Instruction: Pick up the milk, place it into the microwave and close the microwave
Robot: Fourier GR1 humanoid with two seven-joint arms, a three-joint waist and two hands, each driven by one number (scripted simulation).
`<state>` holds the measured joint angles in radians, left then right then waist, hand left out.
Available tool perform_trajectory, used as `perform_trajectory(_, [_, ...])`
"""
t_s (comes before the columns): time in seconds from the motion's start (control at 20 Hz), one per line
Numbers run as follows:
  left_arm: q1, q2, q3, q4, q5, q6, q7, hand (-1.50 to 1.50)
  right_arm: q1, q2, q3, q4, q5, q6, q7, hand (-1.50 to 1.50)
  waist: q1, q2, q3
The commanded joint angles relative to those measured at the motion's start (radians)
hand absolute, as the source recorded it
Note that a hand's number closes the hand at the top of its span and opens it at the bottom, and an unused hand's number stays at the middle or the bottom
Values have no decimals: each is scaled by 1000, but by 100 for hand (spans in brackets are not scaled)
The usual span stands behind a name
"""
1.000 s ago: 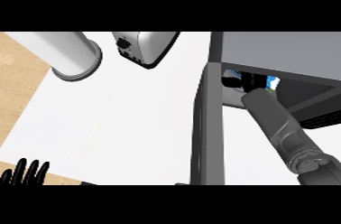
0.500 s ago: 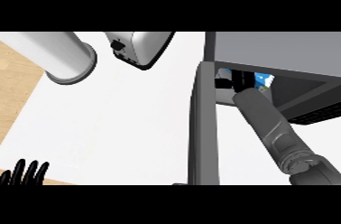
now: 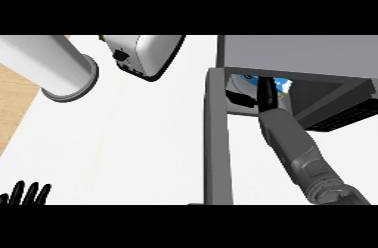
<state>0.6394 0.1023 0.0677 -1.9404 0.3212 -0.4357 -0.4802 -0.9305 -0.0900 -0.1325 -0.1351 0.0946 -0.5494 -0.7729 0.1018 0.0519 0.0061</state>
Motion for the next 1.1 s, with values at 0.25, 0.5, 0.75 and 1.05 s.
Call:
perform_trajectory(0.25, [49,-19,-22,-65,6,11,38,-150,118,61,-83,-8,-85,185,-177,-150,-33,-23,-1])
perform_trajectory(0.5, [72,-59,-57,-52,-59,29,17,-150,210,57,-81,-14,-79,245,-291,-150,-57,-35,-3])
perform_trajectory(0.75, [116,-36,-31,-74,-46,-14,-4,-150,238,37,-76,-33,-86,380,-278,-150,-74,-46,-5])
perform_trajectory(1.05, [81,-17,-48,-51,-102,-17,44,-150,370,67,-27,-107,-68,460,-305,-150,-101,-55,-6])
